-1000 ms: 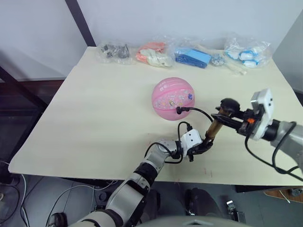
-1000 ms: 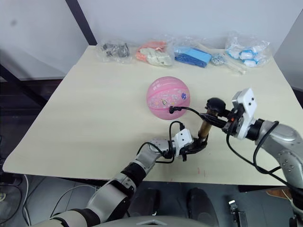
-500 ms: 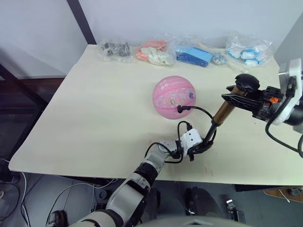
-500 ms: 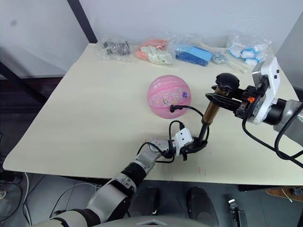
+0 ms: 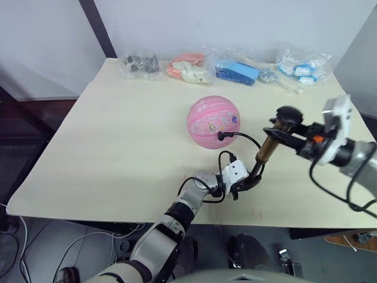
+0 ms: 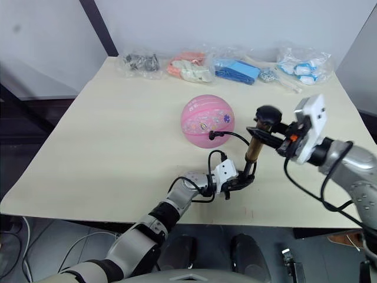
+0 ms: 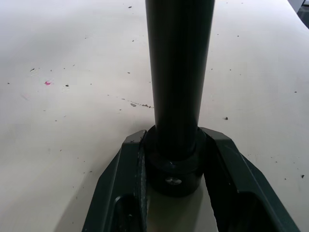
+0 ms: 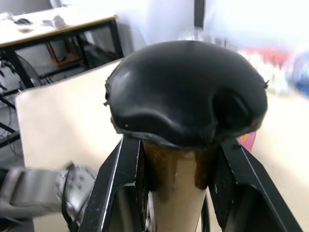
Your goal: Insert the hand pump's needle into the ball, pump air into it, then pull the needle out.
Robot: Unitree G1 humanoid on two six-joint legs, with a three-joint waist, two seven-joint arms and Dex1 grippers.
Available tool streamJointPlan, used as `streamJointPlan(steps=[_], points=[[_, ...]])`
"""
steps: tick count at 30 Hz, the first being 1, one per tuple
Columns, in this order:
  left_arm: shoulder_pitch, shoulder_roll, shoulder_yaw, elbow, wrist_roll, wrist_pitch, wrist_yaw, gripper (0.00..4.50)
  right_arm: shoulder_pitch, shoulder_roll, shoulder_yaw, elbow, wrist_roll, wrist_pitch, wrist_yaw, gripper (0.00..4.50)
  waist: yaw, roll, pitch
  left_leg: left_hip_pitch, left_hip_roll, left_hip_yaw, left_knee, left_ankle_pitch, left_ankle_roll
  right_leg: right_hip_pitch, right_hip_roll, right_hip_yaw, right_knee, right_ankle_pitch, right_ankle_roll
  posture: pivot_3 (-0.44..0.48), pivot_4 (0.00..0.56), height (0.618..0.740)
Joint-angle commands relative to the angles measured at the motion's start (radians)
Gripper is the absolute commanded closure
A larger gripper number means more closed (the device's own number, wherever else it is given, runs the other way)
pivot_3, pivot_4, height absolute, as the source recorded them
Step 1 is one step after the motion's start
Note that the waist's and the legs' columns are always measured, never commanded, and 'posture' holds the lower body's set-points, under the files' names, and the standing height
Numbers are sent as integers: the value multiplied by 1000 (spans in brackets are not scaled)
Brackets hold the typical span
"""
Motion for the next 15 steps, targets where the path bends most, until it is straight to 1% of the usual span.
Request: streamJointPlan(steps=[1,2,3,4,6,8,12,15], points=[[24,7,-16,28,18,25,-13,3377,99,50,204,194,-216,-59,12,3447,-4,-1,-5,1,0,0,0,0,0,1,0,0,0,0,0,0,150,740],[24,7,-15,27,18,26,-12,3377,111,71,219,224,-242,-85,12,3447,-5,-4,-7,3,0,0,-1,0,0,3,0,0,0,0,0,0,150,740],[21,7,-15,30,18,27,-12,3377,115,90,225,247,-262,-106,16,3447,-5,-4,-7,11,1,-1,-2,0,0,10,1,0,-1,-1,-1,0,150,740],[21,7,-14,30,18,27,-11,3377,128,106,240,273,-283,-130,26,3447,-7,-4,-8,14,1,-1,-2,0,0,13,1,0,-1,-1,-1,0,150,740],[23,9,-13,24,17,31,-11,3377,165,135,274,330,-329,-179,46,3447,-7,-6,-9,16,1,0,-4,0,0,14,0,0,-2,-3,-3,0,150,740],[26,12,-12,18,16,33,-11,3377,187,141,284,346,-360,-207,65,3447,-7,-5,-13,17,2,-1,-4,0,0,14,1,0,-2,-3,-3,0,150,740],[28,14,-10,20,15,34,-10,3377,147,126,196,255,-314,-182,66,3447,-7,-6,-14,17,2,0,-6,0,0,14,1,0,-2,-2,-2,0,150,740],[25,11,-11,25,16,32,-9,3377,100,103,123,181,-255,-134,61,3447,-6,-3,-12,16,1,0,-6,0,0,13,0,0,-2,-1,-1,0,150,740]])
